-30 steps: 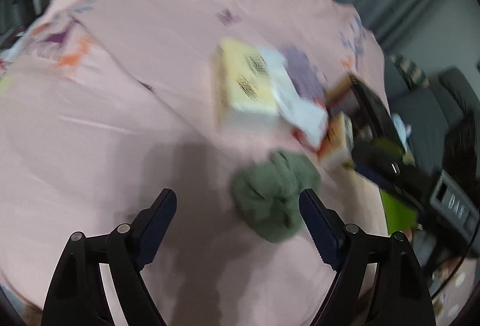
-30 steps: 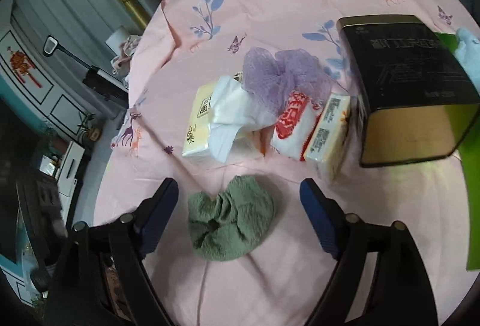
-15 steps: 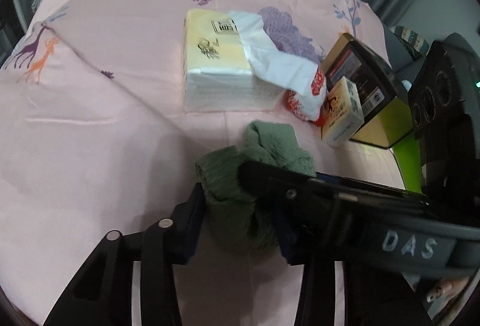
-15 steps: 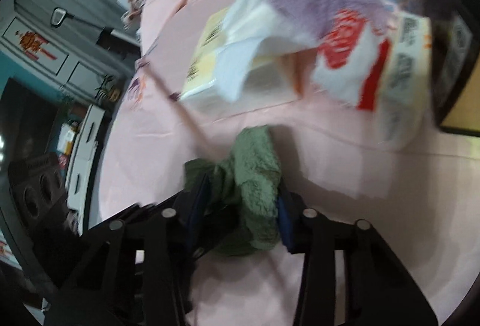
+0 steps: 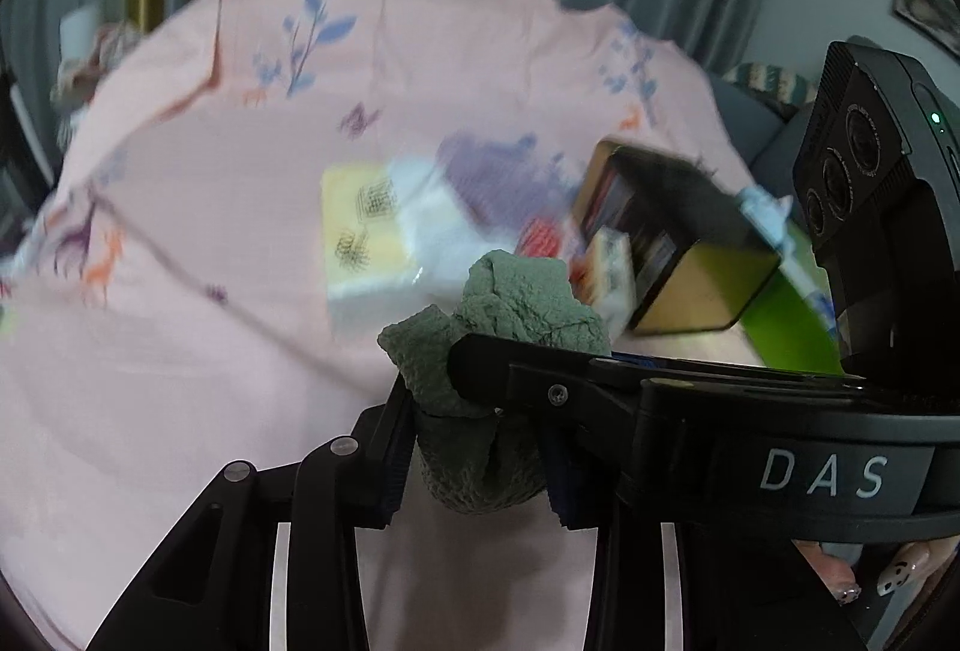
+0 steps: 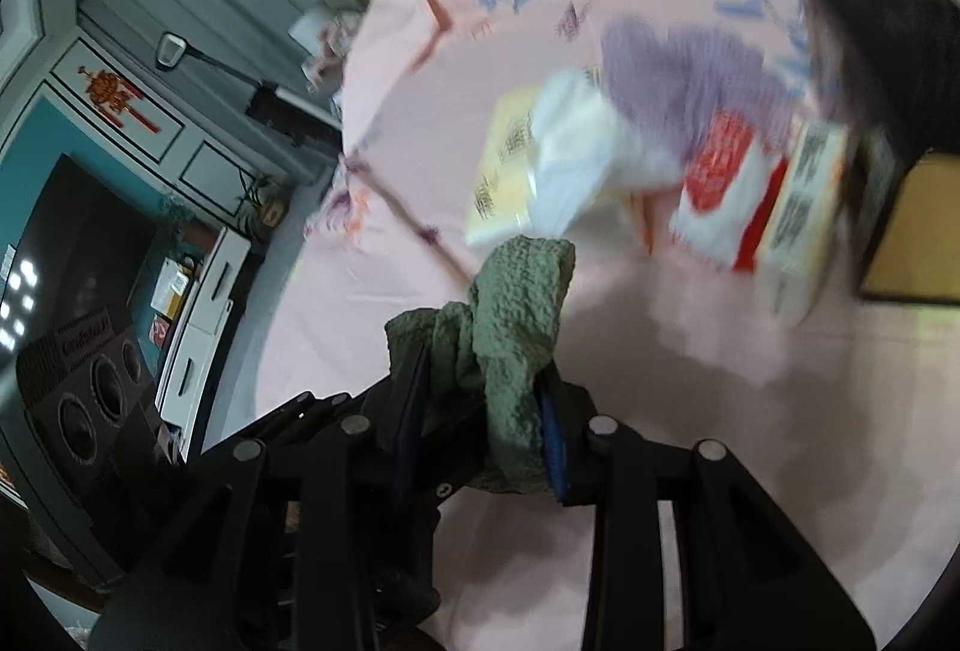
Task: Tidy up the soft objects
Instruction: 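Carry the green towel with the right gripper over the green box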
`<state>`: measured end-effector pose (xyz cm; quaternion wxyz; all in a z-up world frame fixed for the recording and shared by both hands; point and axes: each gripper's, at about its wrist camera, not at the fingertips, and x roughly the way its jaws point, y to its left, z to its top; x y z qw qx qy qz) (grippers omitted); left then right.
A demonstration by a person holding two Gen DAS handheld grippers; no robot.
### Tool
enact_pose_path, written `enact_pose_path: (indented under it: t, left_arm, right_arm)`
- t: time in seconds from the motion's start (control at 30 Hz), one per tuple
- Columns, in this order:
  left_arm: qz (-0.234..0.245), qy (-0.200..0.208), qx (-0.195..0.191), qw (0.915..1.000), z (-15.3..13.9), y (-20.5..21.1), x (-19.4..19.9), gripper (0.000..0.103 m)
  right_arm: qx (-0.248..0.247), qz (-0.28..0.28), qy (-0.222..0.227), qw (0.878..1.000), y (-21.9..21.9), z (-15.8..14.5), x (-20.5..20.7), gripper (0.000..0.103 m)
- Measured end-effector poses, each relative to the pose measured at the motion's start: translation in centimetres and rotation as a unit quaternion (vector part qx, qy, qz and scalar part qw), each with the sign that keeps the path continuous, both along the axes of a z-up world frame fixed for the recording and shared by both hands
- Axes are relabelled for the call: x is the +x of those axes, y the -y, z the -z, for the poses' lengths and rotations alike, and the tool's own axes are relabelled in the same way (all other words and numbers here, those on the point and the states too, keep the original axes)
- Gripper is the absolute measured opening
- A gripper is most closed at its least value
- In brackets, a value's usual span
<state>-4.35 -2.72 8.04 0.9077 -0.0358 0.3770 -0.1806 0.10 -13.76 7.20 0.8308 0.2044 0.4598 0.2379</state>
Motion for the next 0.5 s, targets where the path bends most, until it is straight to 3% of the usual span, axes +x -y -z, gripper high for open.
enact_pose_path:
  t: [0.1,0.5]
  left_arm:
    - [0.022,0.049,0.005,0.9985,-2.5,1.9,-0.6,0.037]
    - [0.129,0.125,-0.013,0.9836,-7.4,12.4,-1.2,0.037]
  right_arm:
    - [-0.002,0.012,0.039,0.999,1.6,-2.3,-0.9,0.032]
    - [0.000,0.141,0.130,0.982,12.3,-7.7,-4.7,0.022]
